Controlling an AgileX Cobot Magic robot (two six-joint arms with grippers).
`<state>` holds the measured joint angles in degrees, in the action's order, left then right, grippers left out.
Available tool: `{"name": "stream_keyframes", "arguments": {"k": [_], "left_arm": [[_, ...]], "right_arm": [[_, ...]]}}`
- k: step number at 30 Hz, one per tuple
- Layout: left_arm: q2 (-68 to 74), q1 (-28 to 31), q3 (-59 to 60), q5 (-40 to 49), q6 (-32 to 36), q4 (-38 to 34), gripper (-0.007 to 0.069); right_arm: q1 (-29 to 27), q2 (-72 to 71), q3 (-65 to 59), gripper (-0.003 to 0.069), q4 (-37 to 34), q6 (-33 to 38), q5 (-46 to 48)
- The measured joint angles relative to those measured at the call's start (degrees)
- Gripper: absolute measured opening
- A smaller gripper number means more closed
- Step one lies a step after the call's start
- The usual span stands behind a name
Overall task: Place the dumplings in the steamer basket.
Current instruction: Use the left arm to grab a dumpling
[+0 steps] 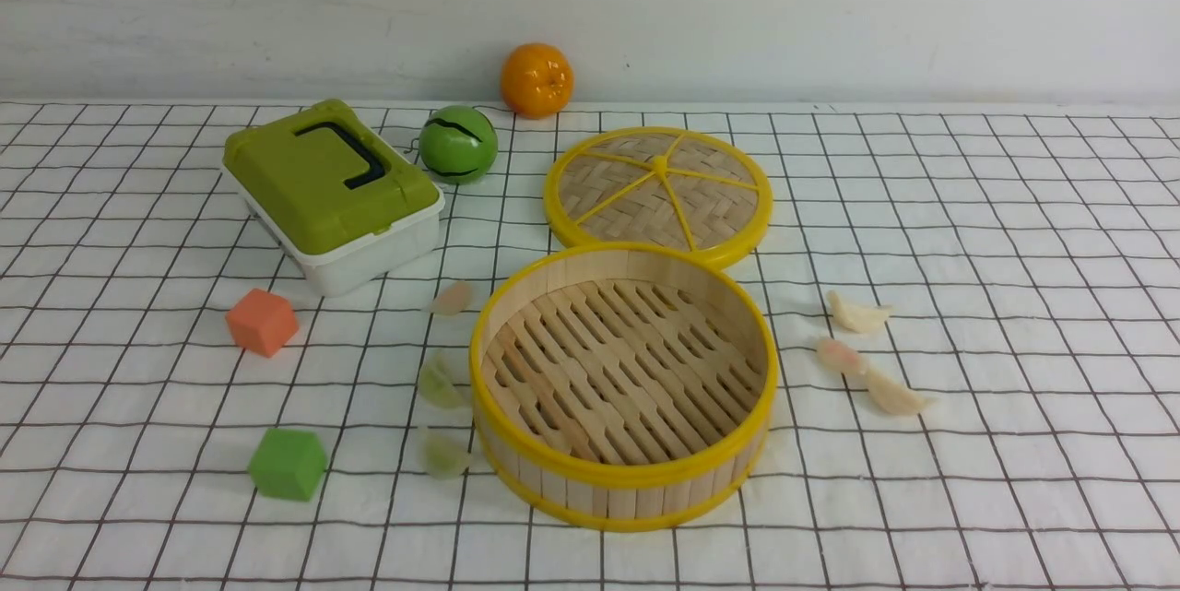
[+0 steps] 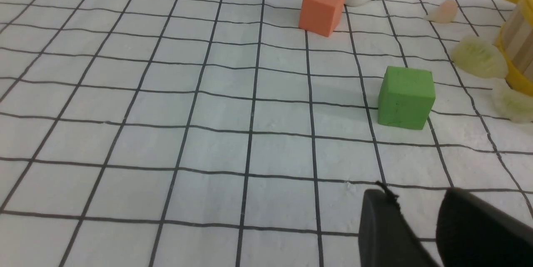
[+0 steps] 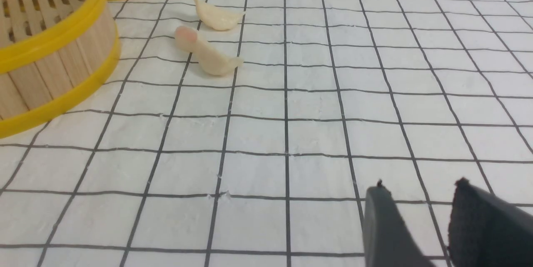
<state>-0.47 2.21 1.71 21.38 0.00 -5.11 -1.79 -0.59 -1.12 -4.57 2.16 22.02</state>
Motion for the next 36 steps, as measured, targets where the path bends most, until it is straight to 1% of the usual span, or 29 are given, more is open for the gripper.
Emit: {"name": "stream_keyframes", "arguments": {"k": [34, 36], "left_arm": [[0.00, 0.00, 0.00, 0.00, 0.00, 0.00, 0.0225], [0.00, 0.00, 0.00, 0.00, 0.00, 0.00, 0.0228]], "right_arm": [[0.00, 0.00, 0.00, 0.0240, 0.00, 0.00, 0.00], [0.00, 0.00, 0.00, 0.0226, 0.00, 0.00, 0.00]]}}
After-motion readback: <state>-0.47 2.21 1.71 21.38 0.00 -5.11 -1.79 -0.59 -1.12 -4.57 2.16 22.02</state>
